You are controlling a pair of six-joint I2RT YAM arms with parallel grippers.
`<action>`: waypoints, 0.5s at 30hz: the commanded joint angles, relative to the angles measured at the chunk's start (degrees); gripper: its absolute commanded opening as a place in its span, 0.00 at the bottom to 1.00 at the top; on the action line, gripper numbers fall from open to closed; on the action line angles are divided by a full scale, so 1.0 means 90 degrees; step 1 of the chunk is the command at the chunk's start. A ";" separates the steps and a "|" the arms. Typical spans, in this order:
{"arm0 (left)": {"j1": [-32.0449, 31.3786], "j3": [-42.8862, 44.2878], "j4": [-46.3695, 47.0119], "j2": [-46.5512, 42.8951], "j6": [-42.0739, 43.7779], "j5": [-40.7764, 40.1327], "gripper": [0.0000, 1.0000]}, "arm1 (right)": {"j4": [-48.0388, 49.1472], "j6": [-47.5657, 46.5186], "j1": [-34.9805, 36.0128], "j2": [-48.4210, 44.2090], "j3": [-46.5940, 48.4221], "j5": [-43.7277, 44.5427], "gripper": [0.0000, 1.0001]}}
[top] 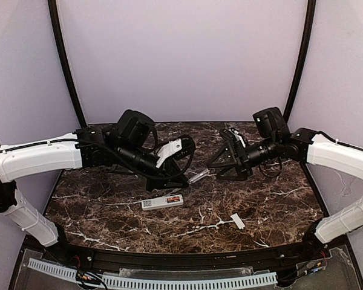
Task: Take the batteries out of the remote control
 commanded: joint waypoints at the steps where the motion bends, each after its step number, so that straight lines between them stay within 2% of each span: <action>1: -0.0058 -0.0043 -0.0108 -0.0047 0.0112 -0.0044 0.00 | -0.0018 0.0115 0.0236 0.0098 0.0271 -0.0054 0.95; 15: -0.0237 0.0012 -0.0221 0.0144 0.0116 -0.0101 0.00 | 0.0039 0.0211 0.0832 0.0458 0.0501 0.0246 0.78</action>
